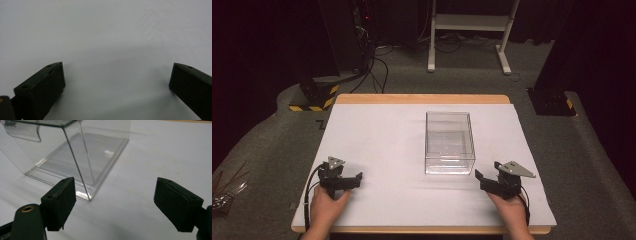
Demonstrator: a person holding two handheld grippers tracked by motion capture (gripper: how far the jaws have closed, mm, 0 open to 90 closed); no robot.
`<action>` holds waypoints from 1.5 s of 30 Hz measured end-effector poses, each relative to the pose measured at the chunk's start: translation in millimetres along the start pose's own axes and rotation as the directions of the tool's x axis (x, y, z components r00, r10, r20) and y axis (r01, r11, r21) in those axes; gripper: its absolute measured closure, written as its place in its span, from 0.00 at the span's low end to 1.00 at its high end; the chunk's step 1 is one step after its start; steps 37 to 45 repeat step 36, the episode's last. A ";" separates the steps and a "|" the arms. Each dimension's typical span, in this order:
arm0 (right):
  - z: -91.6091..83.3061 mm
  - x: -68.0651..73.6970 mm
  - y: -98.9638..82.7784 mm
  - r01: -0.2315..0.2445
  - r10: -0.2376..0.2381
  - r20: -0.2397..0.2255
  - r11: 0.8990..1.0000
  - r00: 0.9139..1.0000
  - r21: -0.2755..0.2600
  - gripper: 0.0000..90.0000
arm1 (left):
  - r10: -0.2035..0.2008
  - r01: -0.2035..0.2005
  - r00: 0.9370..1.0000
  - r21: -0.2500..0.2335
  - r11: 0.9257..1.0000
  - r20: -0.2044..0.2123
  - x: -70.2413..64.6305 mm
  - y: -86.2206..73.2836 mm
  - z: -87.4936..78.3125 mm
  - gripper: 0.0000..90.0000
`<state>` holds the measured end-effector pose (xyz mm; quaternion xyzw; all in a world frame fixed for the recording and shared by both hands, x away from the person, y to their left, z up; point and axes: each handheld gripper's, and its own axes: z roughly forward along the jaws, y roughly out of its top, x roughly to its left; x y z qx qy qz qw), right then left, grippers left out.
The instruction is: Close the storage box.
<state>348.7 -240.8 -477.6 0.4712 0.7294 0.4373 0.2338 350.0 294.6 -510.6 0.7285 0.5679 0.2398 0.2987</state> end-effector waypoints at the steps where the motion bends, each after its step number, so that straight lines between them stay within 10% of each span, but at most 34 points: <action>1: -1.2 -2.4 -2.3 -0.001 0.001 0.006 1.000 1.000 0.004 0.20 | 0.000 0.000 1.000 0.002 1.000 0.001 0.0 0.1 -0.1 0.01; 14: -17.3 -32.4 -28.4 -0.026 0.020 0.090 0.997 0.996 0.071 0.21 | 0.000 0.000 1.000 0.000 1.000 -0.001 -0.1 0.0 0.0 0.01; 45: -15.9 -29.6 -32.5 0.017 -0.029 0.110 0.994 0.994 0.105 0.26 | 0.000 0.000 1.000 -0.001 1.000 -0.001 -0.2 -0.2 -0.2 0.01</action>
